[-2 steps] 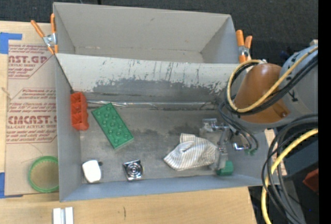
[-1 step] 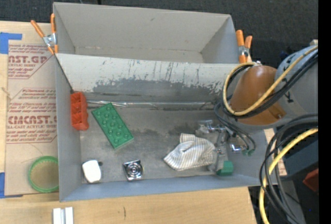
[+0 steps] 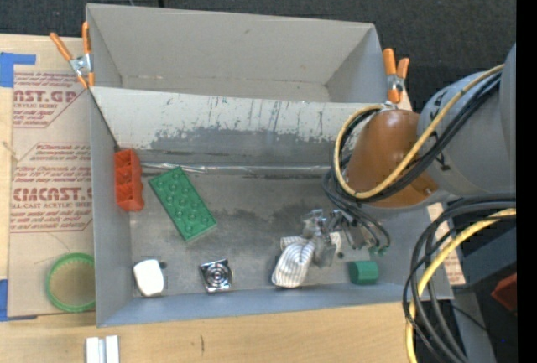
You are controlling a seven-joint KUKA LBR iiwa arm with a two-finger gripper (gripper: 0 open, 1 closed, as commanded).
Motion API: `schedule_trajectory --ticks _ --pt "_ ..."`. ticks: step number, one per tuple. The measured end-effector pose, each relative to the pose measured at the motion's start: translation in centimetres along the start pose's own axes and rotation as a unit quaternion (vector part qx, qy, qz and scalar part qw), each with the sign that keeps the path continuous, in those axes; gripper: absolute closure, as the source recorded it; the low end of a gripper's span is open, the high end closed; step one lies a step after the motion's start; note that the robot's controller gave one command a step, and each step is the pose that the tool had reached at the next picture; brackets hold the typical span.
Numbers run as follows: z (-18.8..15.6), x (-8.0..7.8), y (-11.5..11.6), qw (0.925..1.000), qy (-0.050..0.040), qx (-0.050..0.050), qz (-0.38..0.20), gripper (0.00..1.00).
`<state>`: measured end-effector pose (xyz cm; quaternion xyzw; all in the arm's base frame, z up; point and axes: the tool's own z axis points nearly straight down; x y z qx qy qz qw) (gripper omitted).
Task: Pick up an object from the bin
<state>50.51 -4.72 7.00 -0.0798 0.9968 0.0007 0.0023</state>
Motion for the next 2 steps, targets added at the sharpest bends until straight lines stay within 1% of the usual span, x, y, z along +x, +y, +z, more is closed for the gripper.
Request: schedule_trajectory --ticks 1,2 --pt "0.0 0.0 0.0 1.0000 0.0000 0.000 0.000 1.00" --pt "-17.8 -0.5 0.6 0.9999 -0.0034 0.001 0.015 1.00"
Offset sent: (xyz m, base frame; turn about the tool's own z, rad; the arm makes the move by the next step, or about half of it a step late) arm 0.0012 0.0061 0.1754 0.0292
